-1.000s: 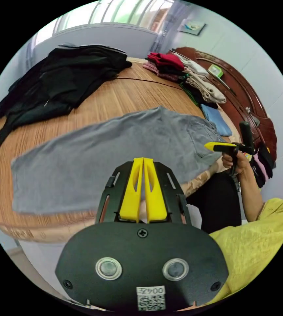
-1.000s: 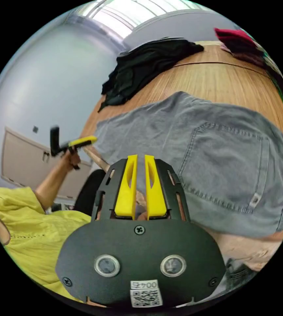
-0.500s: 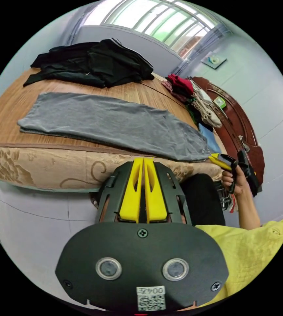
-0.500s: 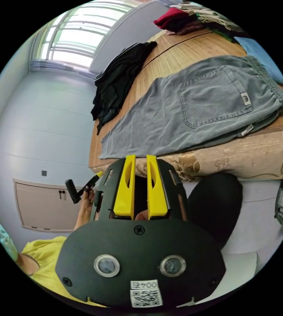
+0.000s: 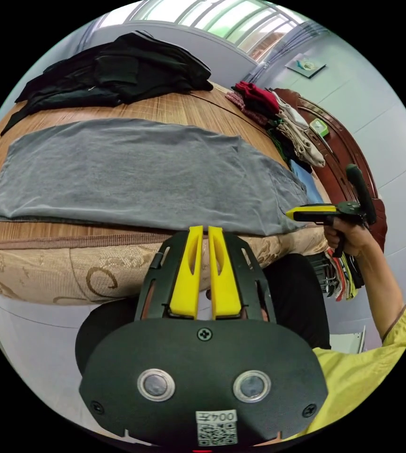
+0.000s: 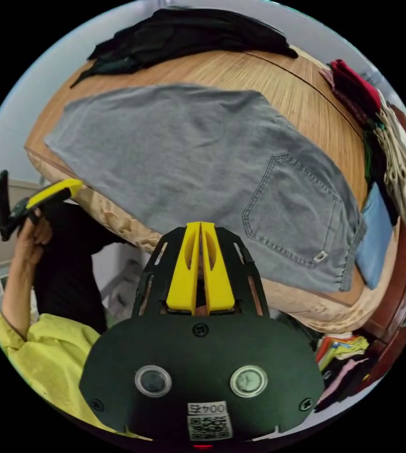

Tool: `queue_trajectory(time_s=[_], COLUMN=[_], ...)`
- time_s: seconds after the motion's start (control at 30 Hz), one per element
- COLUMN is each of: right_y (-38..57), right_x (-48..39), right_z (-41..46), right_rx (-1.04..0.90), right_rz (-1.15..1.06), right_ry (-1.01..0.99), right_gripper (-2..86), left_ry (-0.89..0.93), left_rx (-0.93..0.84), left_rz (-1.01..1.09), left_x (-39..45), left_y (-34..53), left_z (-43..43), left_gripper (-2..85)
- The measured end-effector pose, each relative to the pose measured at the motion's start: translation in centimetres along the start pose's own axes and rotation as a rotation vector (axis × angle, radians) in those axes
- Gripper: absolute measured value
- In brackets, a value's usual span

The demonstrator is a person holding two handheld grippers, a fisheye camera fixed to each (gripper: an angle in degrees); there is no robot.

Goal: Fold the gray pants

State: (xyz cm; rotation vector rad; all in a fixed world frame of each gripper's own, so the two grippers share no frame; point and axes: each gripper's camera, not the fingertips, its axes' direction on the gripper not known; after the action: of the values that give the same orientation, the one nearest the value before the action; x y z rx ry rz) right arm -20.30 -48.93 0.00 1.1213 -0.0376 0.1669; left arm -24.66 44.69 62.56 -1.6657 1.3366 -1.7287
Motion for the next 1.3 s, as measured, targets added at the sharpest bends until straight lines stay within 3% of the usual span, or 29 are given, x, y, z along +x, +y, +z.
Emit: queue_trajectory(time_s=[0.13, 0.2, 0.27, 0.37, 0.57, 0.9, 1.3], right_y=[-1.8, -2.2, -3.5, -7.0, -16.2, -21.4, -19.6], right_x=[-2.9, -4.4, -6.2, -7.7, -10.9, -12.8, -15.3], right_z=[6.3, 5.2, 2.0, -0.1, 5.3, 13.7, 15.6], right_rx=[-0.174, -0.103, 0.089, 0.262, 0.216, 0.099, 0.097], right_rz=[-0.124, -0.209, -0.305, -0.412, -0.596, -0.754, -0.829], right_ry=[0.081, 0.148, 0.226, 0.235, 0.227, 0.274, 0.317], right_gripper=[-0.6, -0.5, 0.0, 2.3, 6.8, 8.9, 0.1], left_ry=[0.047, 0.068, 0.007, -0.049, 0.073, 0.099, 0.054], left_rx=[0.058, 0.156, 0.277, 0.346, 0.379, 0.386, 0.388], left_rz=[0.006, 0.077, 0.161, 0.159, -0.062, -0.09, -0.08], left_x=[-0.8, 0.3, 2.1, 2.1, -3.6, -3.5, -2.0], left_y=[0.4, 0.9, 2.3, 2.1, 0.1, -0.6, -0.5], left_z=[-1.5, -3.7, -5.8, -7.3, -8.6, -9.3, -9.3], left_gripper=[1.5, 1.2, 0.8, 0.4, 0.3, 0.3, 0.3])
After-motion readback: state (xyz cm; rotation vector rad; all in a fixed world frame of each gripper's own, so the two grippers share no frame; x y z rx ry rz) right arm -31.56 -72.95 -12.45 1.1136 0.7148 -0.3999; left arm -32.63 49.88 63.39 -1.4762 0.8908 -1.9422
